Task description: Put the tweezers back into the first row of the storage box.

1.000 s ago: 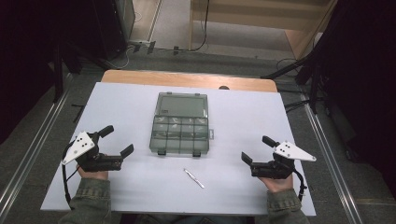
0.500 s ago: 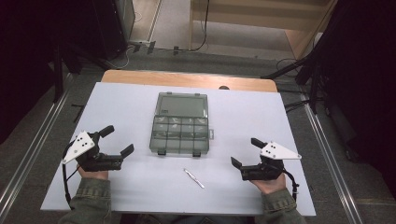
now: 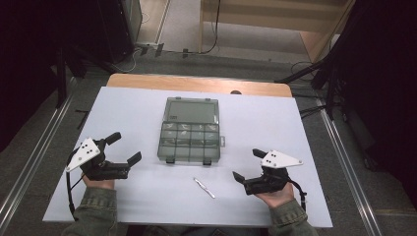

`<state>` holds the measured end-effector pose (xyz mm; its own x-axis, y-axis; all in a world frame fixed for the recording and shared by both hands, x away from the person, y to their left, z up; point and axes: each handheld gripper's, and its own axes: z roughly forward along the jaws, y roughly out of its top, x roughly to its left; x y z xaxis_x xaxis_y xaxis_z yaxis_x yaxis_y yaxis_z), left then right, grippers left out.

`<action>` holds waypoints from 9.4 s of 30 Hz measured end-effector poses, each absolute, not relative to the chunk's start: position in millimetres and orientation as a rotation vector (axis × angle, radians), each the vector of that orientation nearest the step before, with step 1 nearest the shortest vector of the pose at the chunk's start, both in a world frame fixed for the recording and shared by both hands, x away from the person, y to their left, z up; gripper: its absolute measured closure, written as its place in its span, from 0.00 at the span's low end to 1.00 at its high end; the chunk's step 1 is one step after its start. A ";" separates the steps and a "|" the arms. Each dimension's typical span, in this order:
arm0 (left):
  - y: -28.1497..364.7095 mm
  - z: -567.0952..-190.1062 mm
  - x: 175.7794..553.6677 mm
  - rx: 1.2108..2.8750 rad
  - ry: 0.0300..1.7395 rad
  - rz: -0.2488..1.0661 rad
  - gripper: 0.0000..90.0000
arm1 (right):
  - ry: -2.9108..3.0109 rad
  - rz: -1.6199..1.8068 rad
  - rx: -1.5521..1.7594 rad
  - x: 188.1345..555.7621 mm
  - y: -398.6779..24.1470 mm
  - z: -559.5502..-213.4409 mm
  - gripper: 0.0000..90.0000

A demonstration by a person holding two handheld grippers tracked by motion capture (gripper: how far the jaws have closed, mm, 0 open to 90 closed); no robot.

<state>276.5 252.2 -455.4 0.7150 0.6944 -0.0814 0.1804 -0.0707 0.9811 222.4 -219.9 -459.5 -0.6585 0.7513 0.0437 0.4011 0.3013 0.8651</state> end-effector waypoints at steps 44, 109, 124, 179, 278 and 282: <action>250.8 -455.4 274.2 1.621 0.719 0.469 0.00 | 2.646 0.875 0.949 240.6 -138.2 -470.7 0.00; 251.6 -456.2 276.1 1.612 0.727 0.455 0.00 | 2.859 0.404 1.024 248.5 -64.5 -476.8 0.96; 250.7 -456.7 276.3 1.611 0.729 0.450 0.00 | 2.812 0.474 1.037 253.5 -72.9 -466.3 0.96; 251.5 -457.9 275.5 1.614 0.732 0.443 0.00 | 2.662 0.532 0.930 347.1 -71.8 -403.5 0.96; 255.2 -460.8 275.4 1.590 0.760 0.432 0.00 | 2.409 0.877 1.148 296.8 -162.5 -431.7 0.00; 254.7 -461.0 275.4 1.591 0.763 0.429 0.00 | 2.393 0.908 1.173 291.6 -175.2 -438.0 0.00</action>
<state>275.4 254.7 -461.0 0.7112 0.6869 -0.1500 0.2282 -0.0237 0.9733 291.6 -175.2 -438.0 -0.6093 0.7928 -0.0110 0.5860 0.4596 0.6674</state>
